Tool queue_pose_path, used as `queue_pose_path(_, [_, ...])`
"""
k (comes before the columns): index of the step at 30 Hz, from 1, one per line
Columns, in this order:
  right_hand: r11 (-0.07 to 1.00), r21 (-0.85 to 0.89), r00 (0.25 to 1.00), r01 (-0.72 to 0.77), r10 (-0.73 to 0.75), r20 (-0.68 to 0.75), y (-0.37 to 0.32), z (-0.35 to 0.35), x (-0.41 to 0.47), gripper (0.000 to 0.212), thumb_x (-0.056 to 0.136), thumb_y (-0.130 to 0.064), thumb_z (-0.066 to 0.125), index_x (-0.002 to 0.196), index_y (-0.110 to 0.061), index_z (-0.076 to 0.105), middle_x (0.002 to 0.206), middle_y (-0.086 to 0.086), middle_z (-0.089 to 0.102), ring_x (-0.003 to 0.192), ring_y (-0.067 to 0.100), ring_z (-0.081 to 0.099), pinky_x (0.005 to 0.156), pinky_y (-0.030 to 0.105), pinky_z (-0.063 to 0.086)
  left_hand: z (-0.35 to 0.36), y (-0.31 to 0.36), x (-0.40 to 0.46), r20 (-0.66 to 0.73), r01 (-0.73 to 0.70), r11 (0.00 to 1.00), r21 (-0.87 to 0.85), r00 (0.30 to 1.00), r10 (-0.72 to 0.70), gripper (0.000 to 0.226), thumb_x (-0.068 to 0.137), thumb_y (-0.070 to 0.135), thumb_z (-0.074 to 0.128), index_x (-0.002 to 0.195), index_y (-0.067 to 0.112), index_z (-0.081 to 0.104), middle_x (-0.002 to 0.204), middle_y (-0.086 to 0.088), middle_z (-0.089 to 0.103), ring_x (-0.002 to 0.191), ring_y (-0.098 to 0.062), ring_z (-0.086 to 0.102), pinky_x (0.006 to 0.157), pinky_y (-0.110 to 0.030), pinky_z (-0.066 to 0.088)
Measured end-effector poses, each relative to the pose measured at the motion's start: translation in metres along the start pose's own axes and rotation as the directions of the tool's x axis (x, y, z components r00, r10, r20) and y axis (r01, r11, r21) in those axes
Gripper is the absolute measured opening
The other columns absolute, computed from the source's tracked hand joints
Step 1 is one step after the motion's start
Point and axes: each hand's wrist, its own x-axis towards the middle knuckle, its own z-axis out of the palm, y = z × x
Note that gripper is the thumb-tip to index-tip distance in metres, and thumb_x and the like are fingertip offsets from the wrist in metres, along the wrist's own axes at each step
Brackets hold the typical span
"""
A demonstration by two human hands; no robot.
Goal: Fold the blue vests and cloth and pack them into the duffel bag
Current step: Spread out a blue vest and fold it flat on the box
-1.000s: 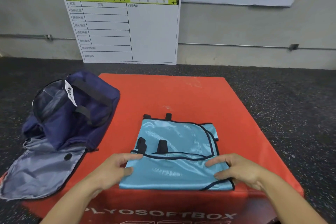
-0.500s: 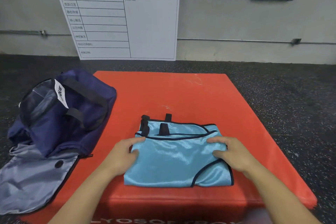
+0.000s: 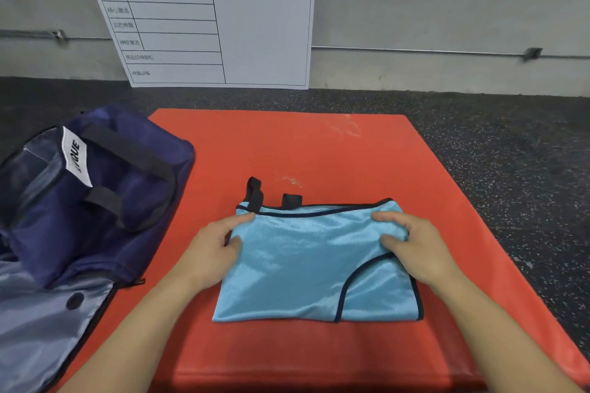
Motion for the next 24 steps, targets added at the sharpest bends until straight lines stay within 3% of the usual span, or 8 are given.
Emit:
queue_pose_path(4, [0.998,-0.055,0.998,-0.033,0.036,0.043,0.002,0.003,0.003,0.045,0.088,0.0,0.068,0.122,-0.03,0.071,0.055,-0.012,0.061,0.034,0.008,0.039,0.04,0.018,0.036,0.003,0.009,-0.001,0.006,0.006,0.999,0.047,1.0,-0.007,0.052,0.095,-0.001,0.051,0.139,0.026,0.06,0.053,0.016,0.057,0.042,-0.003,0.044,0.046,-0.013,0.034])
queue_pose_path(6, [0.992,-0.127,1.0,-0.01,0.012,0.016,0.004,0.003,0.003,0.044,0.089,-0.004,0.07,0.124,-0.03,0.07,0.064,-0.021,0.061,0.036,0.007,0.041,0.044,0.014,0.037,0.004,0.012,-0.002,-0.01,-0.001,0.997,0.082,1.0,0.002,0.052,0.096,0.0,0.052,0.141,0.026,0.059,0.093,0.0,0.075,0.063,-0.004,0.063,0.06,-0.017,0.046])
queue_pose_path(8, [0.977,-0.211,1.0,0.003,-0.001,0.012,0.007,0.004,0.003,0.041,0.091,-0.009,0.07,0.126,-0.031,0.069,0.07,-0.018,0.066,0.044,0.005,0.048,0.053,0.012,0.041,0.005,0.008,-0.003,-0.011,-0.03,0.986,0.165,0.999,0.033,0.054,0.096,0.006,0.053,0.144,0.031,0.054,0.134,-0.005,0.065,0.102,-0.021,0.066,0.088,-0.033,0.05])
queue_pose_path(10, [0.944,-0.329,1.0,0.006,-0.013,-0.02,0.01,0.007,0.001,0.04,0.093,-0.014,0.069,0.13,-0.03,0.067,0.106,-0.008,0.072,0.085,0.006,0.063,0.082,0.019,0.047,0.008,0.005,-0.006,-0.006,-0.048,0.943,0.329,0.999,0.053,0.056,0.096,0.018,0.056,0.146,0.038,0.048,0.152,0.01,0.048,0.12,-0.023,0.061,0.093,-0.036,0.05])
queue_pose_path(12, [0.847,-0.53,0.986,0.031,-0.115,-0.125,0.009,0.013,-0.001,0.041,0.094,-0.02,0.067,0.135,-0.027,0.064,0.136,0.0,0.058,0.123,0.022,0.051,0.102,0.036,0.043,0.01,0.009,-0.01,-0.084,-0.039,0.859,0.511,0.992,0.095,0.052,0.094,0.031,0.059,0.144,0.041,0.05,0.155,0.012,0.043,0.122,-0.02,0.06,0.086,-0.037,0.054])
queue_pose_path(17, [0.739,-0.573,0.881,0.355,-0.469,-0.059,-0.036,0.072,-0.015,0.028,0.098,-0.024,0.057,0.123,-0.022,0.071,0.134,0.005,0.061,0.124,0.028,0.056,0.106,0.046,0.046,0.041,0.04,-0.014,-0.044,-0.293,0.703,0.648,0.907,0.419,0.03,0.091,0.036,0.052,0.115,0.03,0.07,0.14,0.0,0.058,0.126,-0.025,0.054,0.094,-0.043,0.05])
queue_pose_path(20, [0.745,-0.496,0.892,0.447,-0.414,0.182,-0.046,0.116,-0.024,0.056,0.099,-0.032,0.027,0.142,-0.013,0.057,0.15,0.009,0.052,0.14,0.029,0.047,0.118,0.047,0.035,0.076,0.039,-0.02,0.099,-0.368,0.706,0.605,0.915,0.392,0.041,0.095,0.031,0.039,0.122,0.021,0.069,0.136,0.0,0.063,0.135,-0.022,0.052,0.105,-0.04,0.045])
queue_pose_path(24, [0.746,-0.543,0.915,0.385,-0.231,0.332,-0.035,0.126,-0.028,0.077,0.095,-0.054,-0.005,0.164,-0.023,0.006,0.171,-0.005,0.003,0.158,0.014,-0.005,0.128,0.037,-0.006,0.08,0.014,-0.02,0.118,-0.287,0.722,0.629,0.954,0.275,0.06,0.099,0.042,0.028,0.15,0.016,0.047,0.156,-0.002,0.044,0.148,-0.019,0.034,0.118,-0.038,0.017])
